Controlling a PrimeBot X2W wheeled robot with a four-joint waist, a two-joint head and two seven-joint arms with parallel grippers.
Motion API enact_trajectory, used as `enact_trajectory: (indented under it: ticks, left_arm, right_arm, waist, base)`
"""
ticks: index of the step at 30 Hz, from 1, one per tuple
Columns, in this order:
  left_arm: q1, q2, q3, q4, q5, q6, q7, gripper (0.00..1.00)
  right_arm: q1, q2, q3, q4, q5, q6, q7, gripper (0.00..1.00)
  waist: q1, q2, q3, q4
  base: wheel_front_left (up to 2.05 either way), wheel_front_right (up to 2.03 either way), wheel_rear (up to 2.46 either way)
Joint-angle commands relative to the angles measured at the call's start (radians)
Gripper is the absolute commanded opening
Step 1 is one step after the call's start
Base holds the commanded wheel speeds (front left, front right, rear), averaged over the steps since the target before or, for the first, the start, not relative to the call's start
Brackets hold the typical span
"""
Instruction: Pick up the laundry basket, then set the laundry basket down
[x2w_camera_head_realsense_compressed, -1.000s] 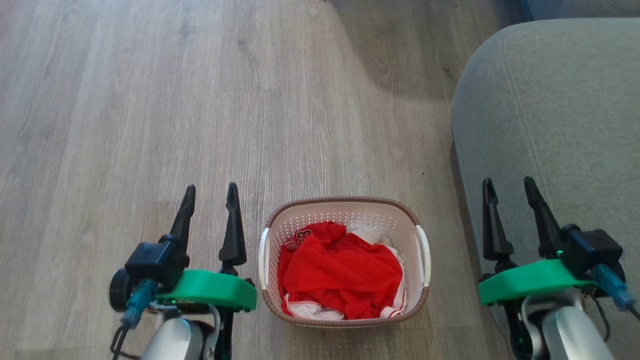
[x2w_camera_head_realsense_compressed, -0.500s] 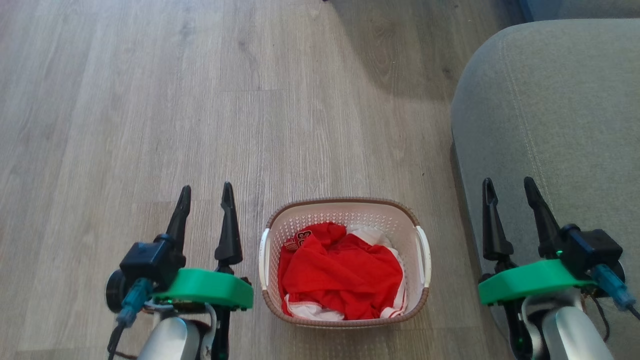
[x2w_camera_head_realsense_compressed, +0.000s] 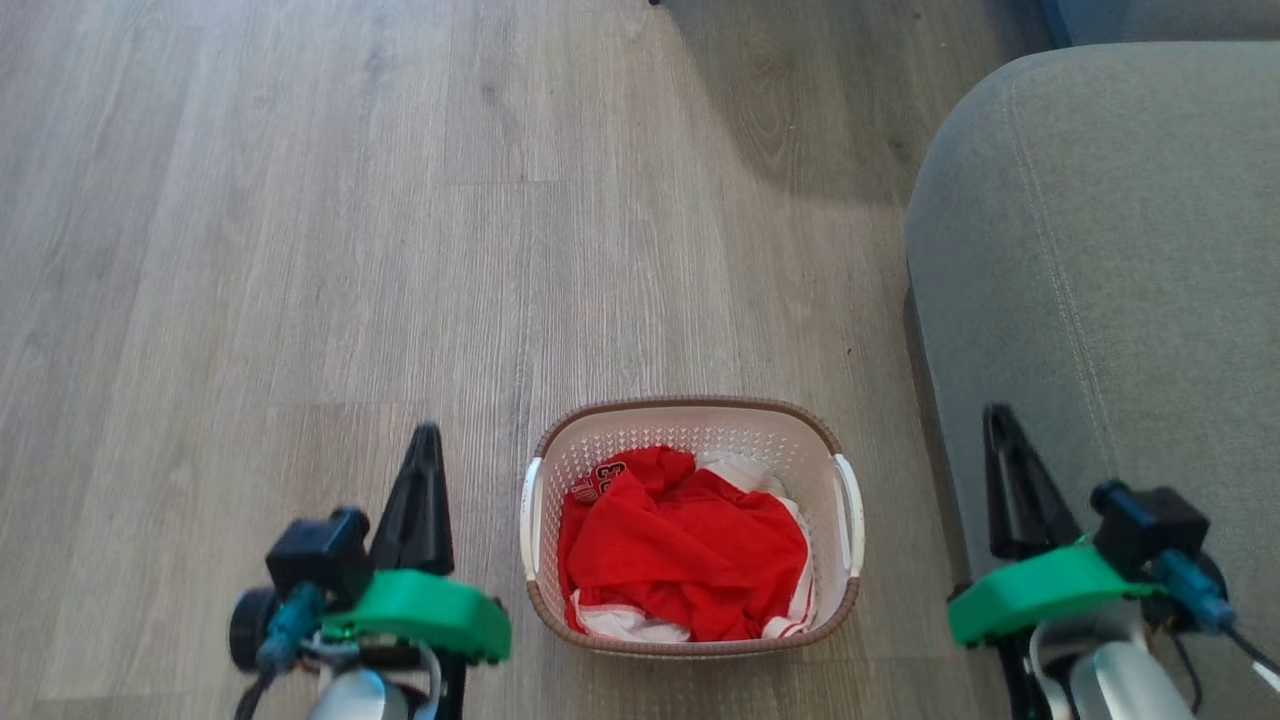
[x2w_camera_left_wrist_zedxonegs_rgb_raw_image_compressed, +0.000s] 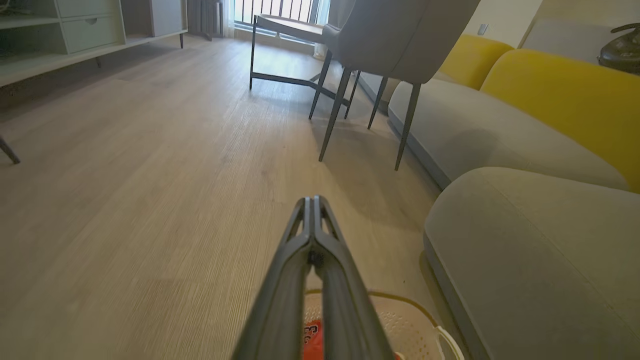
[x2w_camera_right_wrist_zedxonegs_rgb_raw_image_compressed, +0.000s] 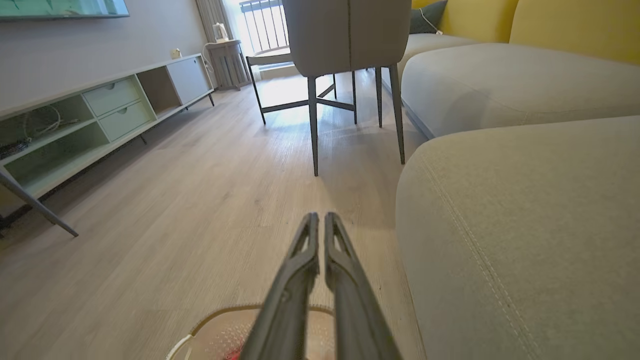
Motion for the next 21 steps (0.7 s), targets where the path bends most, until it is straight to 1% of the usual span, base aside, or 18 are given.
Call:
enact_trajectory:
  ticks: [1, 21]
  left_arm:
    - [-0.005, 0.001, 0.004, -0.015, -0.018, -0.003, 0.002, 0.00]
    - [-0.020, 0.016, 0.053, 0.018, -0.240, -0.047, 0.046, 0.00]
  right_arm:
    - [-0.001, 0.000, -0.002, -0.014, 0.019, 0.000, 0.002, 0.00]
    - [-0.016, -0.014, -0.016, 0.015, 0.252, 0.001, 0.046, 0.00]
  waist:
    - [0.0000, 0.0000, -0.001, -0.001]
    - [0.0000, 0.0000, -0.016, -0.008]
  base:
    - [0.00, 0.00, 0.00]
    - [0.00, 0.00, 0.00]
